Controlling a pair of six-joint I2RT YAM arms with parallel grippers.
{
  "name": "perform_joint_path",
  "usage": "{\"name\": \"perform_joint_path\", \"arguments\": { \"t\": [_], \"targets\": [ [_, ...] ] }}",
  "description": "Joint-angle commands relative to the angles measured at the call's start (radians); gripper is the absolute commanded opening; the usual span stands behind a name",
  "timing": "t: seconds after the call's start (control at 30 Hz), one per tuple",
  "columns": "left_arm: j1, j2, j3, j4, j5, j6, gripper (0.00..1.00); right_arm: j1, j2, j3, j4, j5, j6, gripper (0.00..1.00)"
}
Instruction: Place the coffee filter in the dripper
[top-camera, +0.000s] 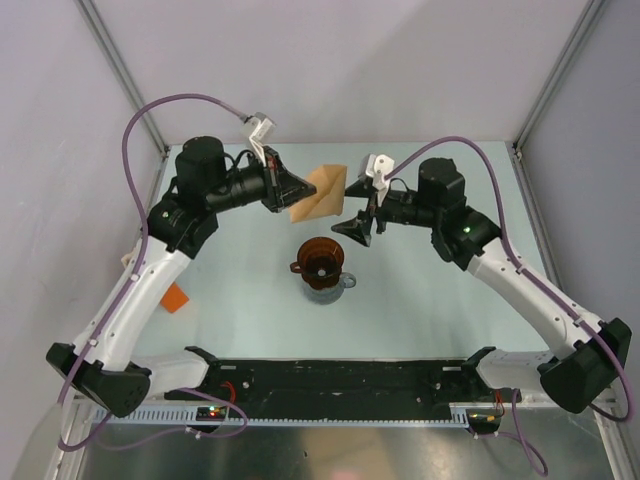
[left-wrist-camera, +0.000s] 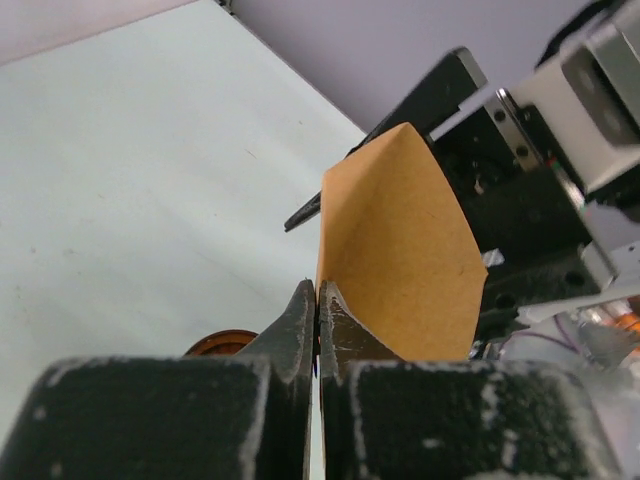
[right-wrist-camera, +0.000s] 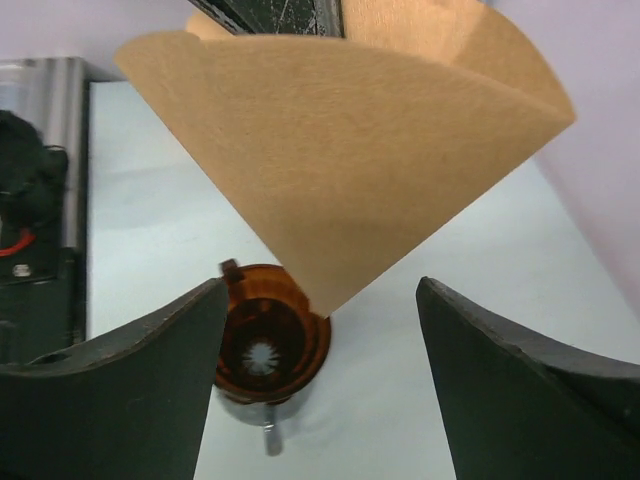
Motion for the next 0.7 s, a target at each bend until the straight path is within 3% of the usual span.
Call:
{"name": "perform_joint_path", "arguments": {
  "t": [0.0,0.17,0.5,0.53,0.67],
  "targets": [
    [0.011,-0.018,-0.022,0.043,-0.065,-0.170,0.00,0.053,-0.017,-0.032,0.138,0.225,-0.115,0.81],
    [0.018,-0.032,-0.028,0.045,-0.101,-0.212,0.00,0.093,0.015,-0.049,0.249,0.293,-0.161,0.75],
    [0.021,-0.061,-0.051,0.044,-0.155,-0.217,0.00,0.118,0.017,-0.082,0.300,0.309,-0.250,0.47],
    [0.021,-0.067,-0.056,0.044,-0.165,-0.217,0.00,0.118,0.010,-0.087,0.292,0.295,-0.252,0.48],
    [0.020,-0.101,-0.085,0.039,-0.202,-0.176,0.00,0.115,-0.031,-0.095,0.204,0.260,-0.243,0.86]
  ]
}}
